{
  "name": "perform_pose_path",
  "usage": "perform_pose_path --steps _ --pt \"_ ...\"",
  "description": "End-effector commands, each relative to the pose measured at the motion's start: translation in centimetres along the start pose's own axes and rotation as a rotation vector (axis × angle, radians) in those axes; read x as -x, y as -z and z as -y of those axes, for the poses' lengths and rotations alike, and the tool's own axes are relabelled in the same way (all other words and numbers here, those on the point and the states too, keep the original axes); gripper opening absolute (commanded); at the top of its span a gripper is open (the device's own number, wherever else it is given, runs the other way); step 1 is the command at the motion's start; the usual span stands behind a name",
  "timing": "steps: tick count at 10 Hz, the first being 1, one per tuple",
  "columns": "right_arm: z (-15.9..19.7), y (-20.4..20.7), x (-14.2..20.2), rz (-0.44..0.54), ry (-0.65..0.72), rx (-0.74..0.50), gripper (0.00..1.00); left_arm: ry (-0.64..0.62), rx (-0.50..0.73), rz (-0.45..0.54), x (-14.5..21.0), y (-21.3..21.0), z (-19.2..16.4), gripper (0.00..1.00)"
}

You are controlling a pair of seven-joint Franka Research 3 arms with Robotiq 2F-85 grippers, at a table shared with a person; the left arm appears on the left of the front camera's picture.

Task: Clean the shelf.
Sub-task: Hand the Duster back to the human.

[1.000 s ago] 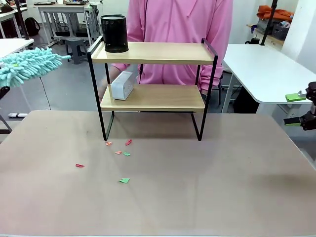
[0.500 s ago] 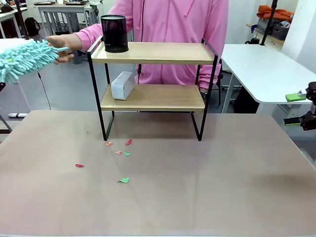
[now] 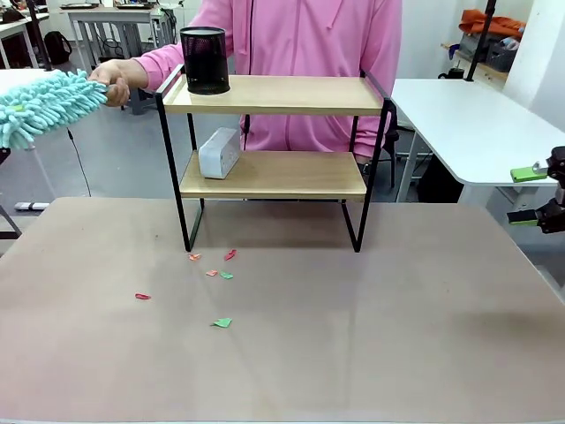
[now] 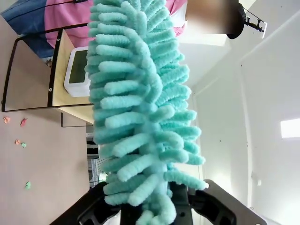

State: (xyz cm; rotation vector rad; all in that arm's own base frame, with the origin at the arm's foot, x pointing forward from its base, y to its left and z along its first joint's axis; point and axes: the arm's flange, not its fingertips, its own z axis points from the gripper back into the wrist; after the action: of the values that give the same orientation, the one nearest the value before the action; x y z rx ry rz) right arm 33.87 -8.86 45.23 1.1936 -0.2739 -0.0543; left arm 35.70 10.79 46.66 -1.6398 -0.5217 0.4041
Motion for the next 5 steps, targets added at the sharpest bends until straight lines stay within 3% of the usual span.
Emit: perform_pose_path --steps 1,2,3,4,5 --pt "-0.2 -0.1 0.0 -0.003 0.001 -0.008 1.0 0.0 0.0 0.0 0.0 0.0 0.0 0.22" --pt "-0.2 -0.1 0.0 -0.003 0.001 -0.008 1.0 0.042 -0.033 -0.001 0.4 0.2 0.2 0.73" --pt "-0.2 -0.1 0.0 -0.003 0.001 -0.008 1.0 0.043 -0.033 -0.014 0.7 0.2 0.4 0.79" --pt "-0.2 -0.1 0.0 -0.003 0.001 -0.008 1.0 0.051 -0.045 -0.02 0.9 0.1 0.5 1.0" --pt "-0.2 -0.1 0.0 -0.003 0.001 -0.008 1.0 0.042 -0.034 -0.048 1.1 0.0 0.1 1.0"
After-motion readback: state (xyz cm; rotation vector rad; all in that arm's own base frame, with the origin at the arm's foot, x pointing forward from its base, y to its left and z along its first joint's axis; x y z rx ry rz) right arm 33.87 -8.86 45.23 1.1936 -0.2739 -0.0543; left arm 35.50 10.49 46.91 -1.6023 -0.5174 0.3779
